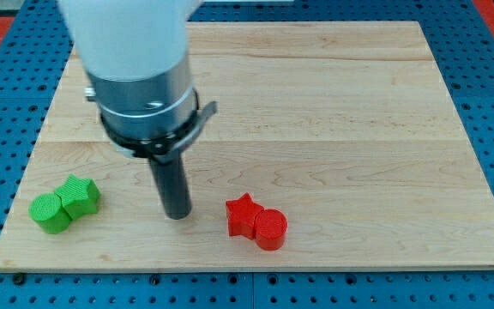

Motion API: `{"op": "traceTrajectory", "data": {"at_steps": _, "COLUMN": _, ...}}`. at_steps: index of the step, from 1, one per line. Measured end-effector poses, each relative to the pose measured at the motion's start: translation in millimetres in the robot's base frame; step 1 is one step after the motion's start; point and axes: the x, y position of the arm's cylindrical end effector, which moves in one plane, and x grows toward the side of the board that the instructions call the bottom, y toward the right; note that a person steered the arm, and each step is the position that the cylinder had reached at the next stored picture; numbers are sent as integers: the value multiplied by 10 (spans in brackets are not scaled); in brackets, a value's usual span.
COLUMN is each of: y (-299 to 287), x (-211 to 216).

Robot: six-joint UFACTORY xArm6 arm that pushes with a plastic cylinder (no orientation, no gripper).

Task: Move the green circle to the top left of the green star

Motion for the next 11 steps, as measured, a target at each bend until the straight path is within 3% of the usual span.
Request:
{"op": "traceTrajectory", "data": {"at_steps": 1, "y": -12, "x": -136}}
{"op": "traceTrajectory", "data": {"at_steps": 5, "y": -951, "x": 292}}
{"op": "traceTrajectory", "data": {"at_steps": 7, "y": -2103, "x": 283}}
{"op": "traceTrajectory", "data": {"at_steps": 11, "y": -1905, "x": 32}}
